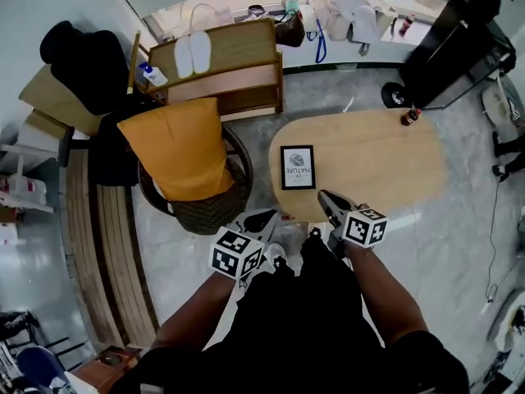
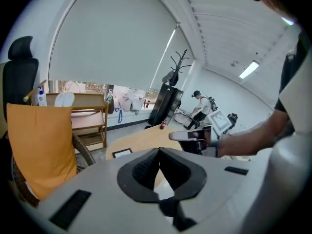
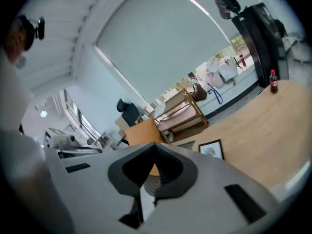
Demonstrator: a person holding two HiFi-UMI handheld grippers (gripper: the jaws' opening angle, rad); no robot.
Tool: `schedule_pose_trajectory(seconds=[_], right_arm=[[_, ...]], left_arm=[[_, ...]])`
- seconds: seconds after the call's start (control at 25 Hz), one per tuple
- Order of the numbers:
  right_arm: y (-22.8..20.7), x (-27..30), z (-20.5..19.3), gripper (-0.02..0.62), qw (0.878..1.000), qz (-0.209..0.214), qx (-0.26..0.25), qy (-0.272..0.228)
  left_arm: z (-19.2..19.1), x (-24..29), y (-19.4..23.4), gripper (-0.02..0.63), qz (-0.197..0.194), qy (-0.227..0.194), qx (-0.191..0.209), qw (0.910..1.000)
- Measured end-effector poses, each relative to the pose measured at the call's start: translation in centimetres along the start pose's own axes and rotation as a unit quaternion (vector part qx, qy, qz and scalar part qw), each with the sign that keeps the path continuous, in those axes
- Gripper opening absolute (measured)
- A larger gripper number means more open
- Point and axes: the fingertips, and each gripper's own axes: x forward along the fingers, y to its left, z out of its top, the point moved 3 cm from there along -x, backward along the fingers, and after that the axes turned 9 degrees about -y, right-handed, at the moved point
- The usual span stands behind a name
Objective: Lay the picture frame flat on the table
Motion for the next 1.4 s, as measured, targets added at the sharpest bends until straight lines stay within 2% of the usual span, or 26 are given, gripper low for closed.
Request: schedule_pose_trajectory(seconds=[0.08, 0.16, 0.36, 0.48, 0.72, 0.96, 1.04, 1.24, 1.4], right_arm=[[3.7, -3.3, 1.1, 0.003, 0.998, 0.045, 0.026, -0.041], [6.7, -6.5, 1.6, 0.003, 0.996, 0.072, 0.015, -0.043], [10.3, -13.0, 1.8, 0.002, 0.990, 0.081, -0.119, 0.004], [10.7, -16.5, 1.9, 0.002, 0.984, 0.071, -0.164, 0.005], [10.4, -23.6, 1.7, 0.002, 0.987, 0.085, -0.135, -0.011], [9.9, -28.3, 0.0, 0.002, 0.983, 0.108, -0.144, -0.020], [9.5, -29.3, -1.0, 0.002, 0.984, 0.108, -0.137, -0.021], [9.2, -31.4, -3.6, 0.002, 0.988, 0.108, -0.109, -0.023], [10.6, -31.8, -4.0, 0.002, 0.988, 0.113, -0.104, -0.035]], left_arm=[[0.4, -0.3, -1.5, 0.005, -0.012, -0.009, 0.000, 0.9999], [0.9, -0.6, -3.2, 0.005, -0.020, -0.021, 0.002, 0.9996], [1.5, -1.7, -7.1, 0.005, -0.038, -0.057, 0.002, 0.9976], [1.3, -2.1, -9.1, 0.005, -0.023, -0.065, 0.011, 0.9976], [1.1, -2.2, -16.9, 0.005, -0.014, -0.093, 0.009, 0.9955], [-2.9, -4.1, -23.0, 0.005, 0.002, -0.083, 0.016, 0.9964], [-4.8, -5.3, -23.9, 0.005, 0.013, -0.073, 0.021, 0.9971], [-8.5, -7.9, -24.4, 0.005, 0.040, -0.045, -0.001, 0.9982], [-7.4, -8.1, -24.2, 0.005, 0.035, -0.044, 0.019, 0.9982]])
